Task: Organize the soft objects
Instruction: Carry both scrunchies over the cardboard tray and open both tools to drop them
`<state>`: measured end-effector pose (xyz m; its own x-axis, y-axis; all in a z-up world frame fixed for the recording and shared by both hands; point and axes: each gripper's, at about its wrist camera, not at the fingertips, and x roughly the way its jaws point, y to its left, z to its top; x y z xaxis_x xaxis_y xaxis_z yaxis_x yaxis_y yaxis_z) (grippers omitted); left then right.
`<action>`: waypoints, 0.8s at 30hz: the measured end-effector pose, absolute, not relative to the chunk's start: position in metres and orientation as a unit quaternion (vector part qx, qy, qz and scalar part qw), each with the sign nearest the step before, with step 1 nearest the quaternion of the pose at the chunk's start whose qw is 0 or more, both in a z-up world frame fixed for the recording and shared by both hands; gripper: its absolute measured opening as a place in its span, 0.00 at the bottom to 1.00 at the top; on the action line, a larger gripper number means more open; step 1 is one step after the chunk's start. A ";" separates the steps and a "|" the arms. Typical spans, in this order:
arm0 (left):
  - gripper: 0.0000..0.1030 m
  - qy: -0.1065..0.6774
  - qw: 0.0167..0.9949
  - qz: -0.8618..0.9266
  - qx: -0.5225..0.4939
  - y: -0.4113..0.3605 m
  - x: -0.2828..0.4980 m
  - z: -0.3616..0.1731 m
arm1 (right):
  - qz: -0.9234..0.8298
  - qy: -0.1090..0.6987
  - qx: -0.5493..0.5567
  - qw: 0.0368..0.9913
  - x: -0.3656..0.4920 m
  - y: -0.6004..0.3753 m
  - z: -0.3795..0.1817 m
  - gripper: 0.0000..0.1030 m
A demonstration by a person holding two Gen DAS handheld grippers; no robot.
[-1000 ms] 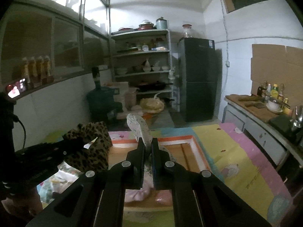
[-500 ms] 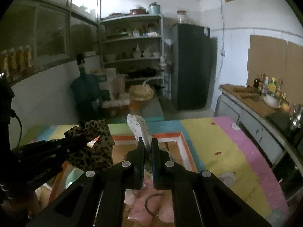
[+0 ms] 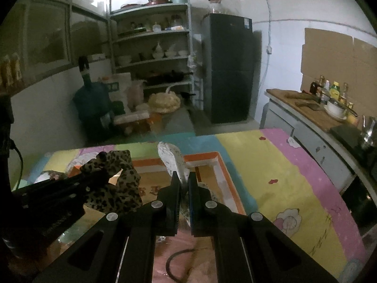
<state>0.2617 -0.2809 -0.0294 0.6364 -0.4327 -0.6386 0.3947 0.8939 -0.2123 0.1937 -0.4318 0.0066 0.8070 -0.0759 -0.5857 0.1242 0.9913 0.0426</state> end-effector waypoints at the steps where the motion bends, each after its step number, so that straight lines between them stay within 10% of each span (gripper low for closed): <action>1: 0.11 0.365 0.903 -0.227 -0.024 -0.282 0.263 -0.032 | -0.055 0.309 0.036 0.949 0.196 -0.430 0.005 0.06; 17: 0.13 0.441 0.874 -0.202 -0.022 -0.277 0.281 -0.059 | -0.021 0.368 0.053 0.928 0.210 -0.423 -0.030 0.07; 24: 0.48 0.431 0.878 -0.204 -0.045 -0.268 0.278 -0.055 | 0.000 0.382 0.079 0.921 0.210 -0.424 -0.036 0.23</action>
